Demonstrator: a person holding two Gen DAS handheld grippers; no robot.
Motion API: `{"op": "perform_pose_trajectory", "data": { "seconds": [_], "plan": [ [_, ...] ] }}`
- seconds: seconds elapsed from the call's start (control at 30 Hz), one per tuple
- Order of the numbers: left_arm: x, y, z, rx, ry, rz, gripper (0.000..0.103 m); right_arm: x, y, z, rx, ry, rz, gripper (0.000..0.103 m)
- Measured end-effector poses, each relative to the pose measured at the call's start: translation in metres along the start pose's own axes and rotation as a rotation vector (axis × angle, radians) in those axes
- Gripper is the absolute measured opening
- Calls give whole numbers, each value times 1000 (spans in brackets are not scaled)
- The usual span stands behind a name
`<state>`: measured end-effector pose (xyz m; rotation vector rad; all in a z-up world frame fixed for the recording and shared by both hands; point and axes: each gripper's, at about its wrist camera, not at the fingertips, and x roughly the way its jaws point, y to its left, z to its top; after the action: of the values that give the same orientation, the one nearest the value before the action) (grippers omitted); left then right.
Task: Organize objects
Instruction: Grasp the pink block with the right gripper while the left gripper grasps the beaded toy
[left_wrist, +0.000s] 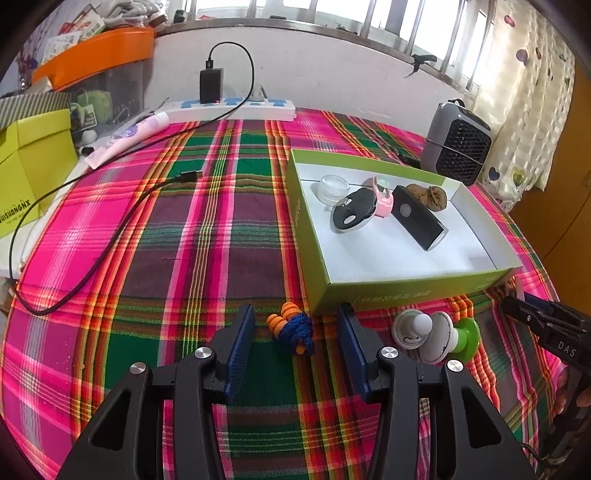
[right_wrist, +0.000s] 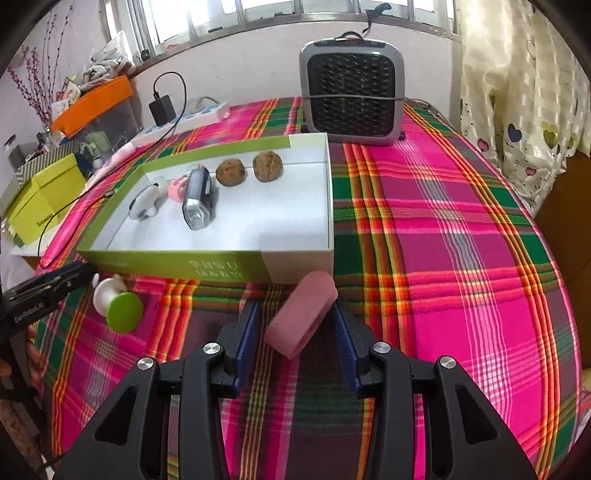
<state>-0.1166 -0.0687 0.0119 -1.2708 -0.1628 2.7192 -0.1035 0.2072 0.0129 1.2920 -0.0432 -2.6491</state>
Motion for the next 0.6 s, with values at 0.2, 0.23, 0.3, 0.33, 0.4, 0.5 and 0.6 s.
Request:
{"op": "perform_pose_trajectory", "data": {
  "seconds": [0.2, 0.23, 0.3, 0.33, 0.4, 0.5, 0.6],
  "plan": [
    [0, 0, 1, -5, -4, 4, 44, -2, -3, -2, 5, -1, -36, 41],
    [1, 0, 1, -4, -4, 7, 44, -3, -4, -2, 8, -2, -42, 41],
    [1, 0, 1, -2, -4, 13, 42, -3, -6, -2, 12, -3, -43, 41],
    [1, 0, 1, -4, -4, 18, 40, -3, -6, -2, 15, -3, -45, 41],
    [1, 1, 1, -7, -5, 25, 36, -3, -6, -2, 13, -4, -48, 41],
    [1, 3, 1, -13, -6, 29, 29, -3, -4, -2, 4, -5, -52, 41],
    [1, 2, 1, -12, -6, 32, 24, -3, -3, -3, 2, -6, -47, 33]
  ]
}}
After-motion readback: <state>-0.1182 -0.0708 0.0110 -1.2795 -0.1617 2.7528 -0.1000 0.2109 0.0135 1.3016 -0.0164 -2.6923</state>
